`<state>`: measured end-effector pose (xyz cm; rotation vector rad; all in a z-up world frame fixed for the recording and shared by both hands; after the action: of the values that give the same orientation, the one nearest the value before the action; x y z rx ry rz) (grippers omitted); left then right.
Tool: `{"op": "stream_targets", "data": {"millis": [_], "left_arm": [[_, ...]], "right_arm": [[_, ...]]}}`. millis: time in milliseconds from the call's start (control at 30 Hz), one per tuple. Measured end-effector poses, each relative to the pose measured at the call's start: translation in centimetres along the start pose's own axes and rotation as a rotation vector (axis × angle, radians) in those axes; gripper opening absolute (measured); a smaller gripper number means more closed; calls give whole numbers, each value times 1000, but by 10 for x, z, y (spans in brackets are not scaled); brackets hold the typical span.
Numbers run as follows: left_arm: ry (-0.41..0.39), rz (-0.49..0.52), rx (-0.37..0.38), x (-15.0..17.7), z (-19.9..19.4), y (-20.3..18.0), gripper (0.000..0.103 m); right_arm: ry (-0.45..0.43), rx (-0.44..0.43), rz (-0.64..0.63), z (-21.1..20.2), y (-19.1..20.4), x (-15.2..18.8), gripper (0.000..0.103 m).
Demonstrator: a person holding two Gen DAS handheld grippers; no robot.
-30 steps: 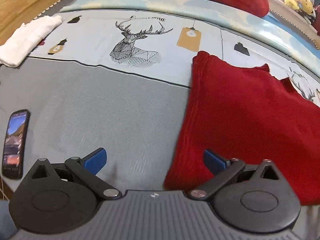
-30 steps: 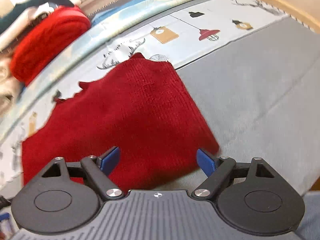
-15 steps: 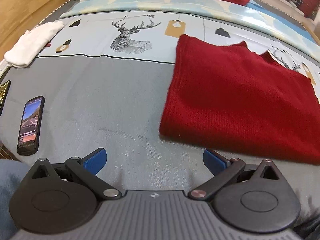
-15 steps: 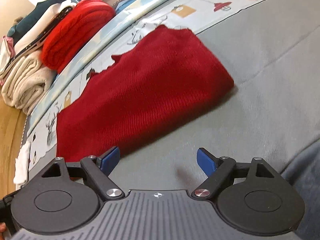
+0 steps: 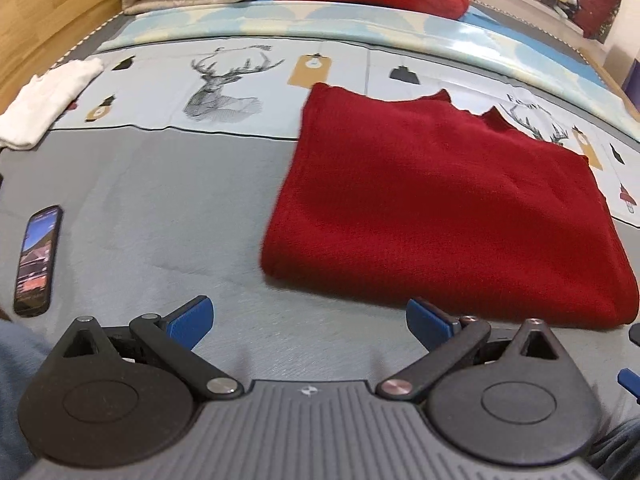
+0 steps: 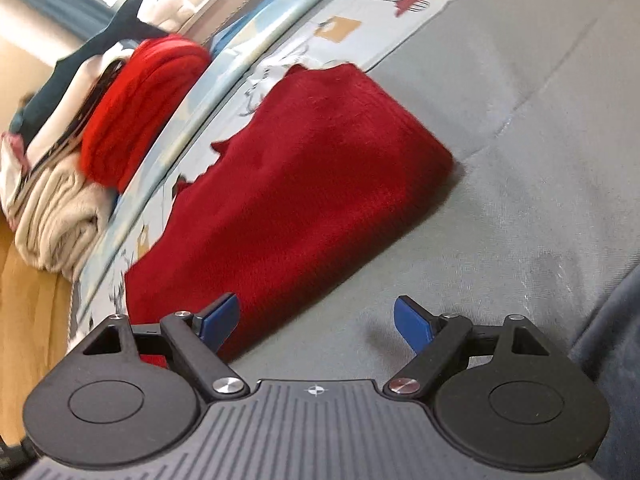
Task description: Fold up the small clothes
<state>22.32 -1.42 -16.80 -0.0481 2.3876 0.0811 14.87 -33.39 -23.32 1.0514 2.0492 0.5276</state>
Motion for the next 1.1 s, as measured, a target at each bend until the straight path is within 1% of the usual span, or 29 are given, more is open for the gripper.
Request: {"op": "stream_targets", "data": {"millis": [67, 167, 333, 433, 467, 567, 667, 767, 867, 900, 967, 1000, 1067, 1100], "left_arm": [[2, -6, 7, -3, 9, -8, 103], [2, -31, 13, -13, 24, -18, 103], [-32, -62, 23, -42, 50, -38, 103], [-48, -51, 24, -62, 68, -55, 103], [-46, -41, 26, -66, 75, -61, 103], [-17, -12, 0, -71, 95, -69, 103], [5, -30, -17, -65, 106, -55, 103], [33, -62, -46, -53, 108, -26, 103], [52, -96, -87, -41, 106, 10, 103], [59, -107, -96, -38, 105, 21, 103], [76, -118, -107, -31, 106, 40, 103], [83, -119, -116, -28, 107, 48, 103], [89, -120, -135, -24, 109, 61, 103], [90, -123, -141, -22, 111, 66, 103]], "right_arm": [[-12, 1, 23, 8, -5, -7, 86], [-18, 25, 69, 26, -14, -15, 86], [-15, 56, 149, 56, -28, -23, 86], [-27, 75, 188, 70, -35, -28, 86], [-32, 95, 201, 74, -39, -30, 86], [-55, 122, 266, 82, -52, -35, 86], [-78, 97, 341, 89, -58, -42, 90], [-100, 67, 373, 100, -57, -45, 102], [-150, 65, 356, 107, -50, -46, 103], [-161, 60, 341, 108, -48, -46, 98], [-181, 77, 308, 106, -47, -45, 55], [-165, 87, 306, 109, -49, -44, 19], [-174, 49, 340, 106, -50, -48, 18], [-184, 41, 328, 103, -47, -50, 17]]}}
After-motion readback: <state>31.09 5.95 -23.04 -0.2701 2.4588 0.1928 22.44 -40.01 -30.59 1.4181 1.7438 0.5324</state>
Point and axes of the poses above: each gripper's, at about its wrist camera, not at the fingertips, and z roughly the way its jaws point, y to its left, x to its underside, the point moved 6 cm from there along z, roughly the way its jaws point, and after that the axes turned 14 degrees about -y, right-handed, at the moved point
